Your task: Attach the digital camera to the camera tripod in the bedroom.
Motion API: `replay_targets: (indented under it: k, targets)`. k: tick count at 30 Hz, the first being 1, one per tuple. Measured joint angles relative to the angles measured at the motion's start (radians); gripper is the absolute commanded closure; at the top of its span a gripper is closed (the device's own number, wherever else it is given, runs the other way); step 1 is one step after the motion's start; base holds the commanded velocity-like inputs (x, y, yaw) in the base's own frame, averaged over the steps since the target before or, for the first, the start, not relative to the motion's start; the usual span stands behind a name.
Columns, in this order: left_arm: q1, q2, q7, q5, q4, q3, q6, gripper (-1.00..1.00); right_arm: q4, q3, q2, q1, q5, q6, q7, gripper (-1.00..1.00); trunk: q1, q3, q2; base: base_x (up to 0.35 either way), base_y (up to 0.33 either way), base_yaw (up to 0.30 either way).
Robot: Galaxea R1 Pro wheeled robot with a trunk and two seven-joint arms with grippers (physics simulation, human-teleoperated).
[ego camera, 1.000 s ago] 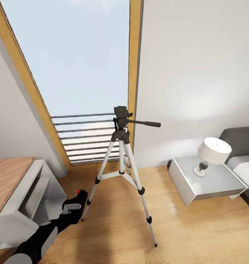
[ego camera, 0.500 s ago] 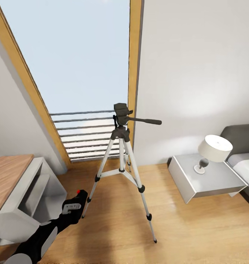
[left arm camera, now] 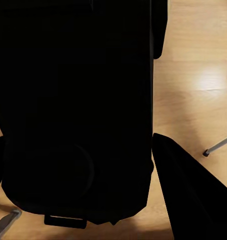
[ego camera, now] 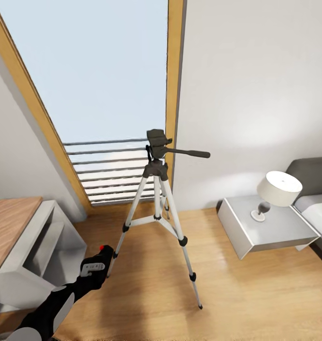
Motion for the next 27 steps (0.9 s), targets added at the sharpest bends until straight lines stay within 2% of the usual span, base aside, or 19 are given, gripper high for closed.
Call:
replay_targets:
  k: [27]
  targets:
    - [0.000, -0.001, 0.000, 0.000, 0.000, 0.000, 0.000, 1.00, 0.000, 0.000, -0.002, 0.000, -0.001, 0.000, 0.000, -1.00, 0.000, -0.044, 0.000, 0.000, 0.000, 0.000]
